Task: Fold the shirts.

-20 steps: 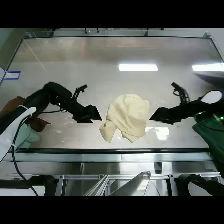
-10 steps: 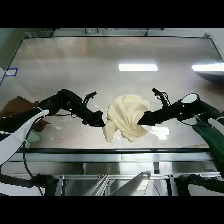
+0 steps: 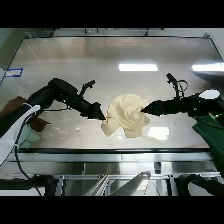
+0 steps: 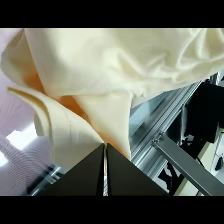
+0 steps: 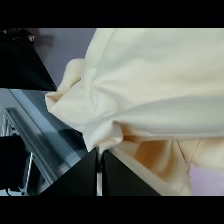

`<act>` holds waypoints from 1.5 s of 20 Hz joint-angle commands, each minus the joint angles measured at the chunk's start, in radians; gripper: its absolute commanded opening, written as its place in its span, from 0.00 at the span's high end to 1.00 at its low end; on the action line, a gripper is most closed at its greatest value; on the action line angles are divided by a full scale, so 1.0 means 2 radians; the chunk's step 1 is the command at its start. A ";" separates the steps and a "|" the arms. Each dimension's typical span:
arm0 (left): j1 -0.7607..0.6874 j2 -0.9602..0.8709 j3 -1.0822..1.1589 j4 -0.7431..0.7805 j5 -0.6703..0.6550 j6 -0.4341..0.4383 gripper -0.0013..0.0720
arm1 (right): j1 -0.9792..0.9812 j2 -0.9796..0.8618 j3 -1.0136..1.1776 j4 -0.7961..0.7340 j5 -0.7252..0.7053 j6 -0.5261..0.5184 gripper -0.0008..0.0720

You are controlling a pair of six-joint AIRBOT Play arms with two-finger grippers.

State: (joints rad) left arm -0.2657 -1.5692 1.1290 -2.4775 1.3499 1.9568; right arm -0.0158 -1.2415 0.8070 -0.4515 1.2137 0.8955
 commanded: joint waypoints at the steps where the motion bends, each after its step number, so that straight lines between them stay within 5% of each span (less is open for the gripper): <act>1: 0.011 0.024 0.002 -0.007 0.007 0.000 0.94 | -0.013 0.029 0.001 0.015 -0.001 0.005 0.97; 5: 0.032 0.070 0.003 -0.007 0.027 -0.001 0.94 | -0.040 0.073 0.006 0.052 0.008 0.005 0.97; 12: 0.223 0.301 0.166 -0.020 0.073 -0.009 0.94 | -0.251 0.258 0.166 0.248 0.048 -0.001 0.96; 17: 0.267 0.402 0.266 -0.018 0.055 -0.004 0.94 | -0.293 0.362 0.207 0.254 0.047 0.028 0.97; 23: 0.171 0.350 0.168 -0.018 0.055 -0.006 0.94 | -0.192 0.322 0.152 0.140 0.044 0.091 0.96; 30: 0.030 0.197 -0.001 -0.014 -0.030 0.022 0.94 | 0.163 0.064 0.078 0.065 -0.142 0.036 0.96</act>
State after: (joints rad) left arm -0.1200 -1.0492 1.2316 -2.5092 1.3487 1.9739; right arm 0.0711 -0.8932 0.9844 -0.2665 1.0782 1.0191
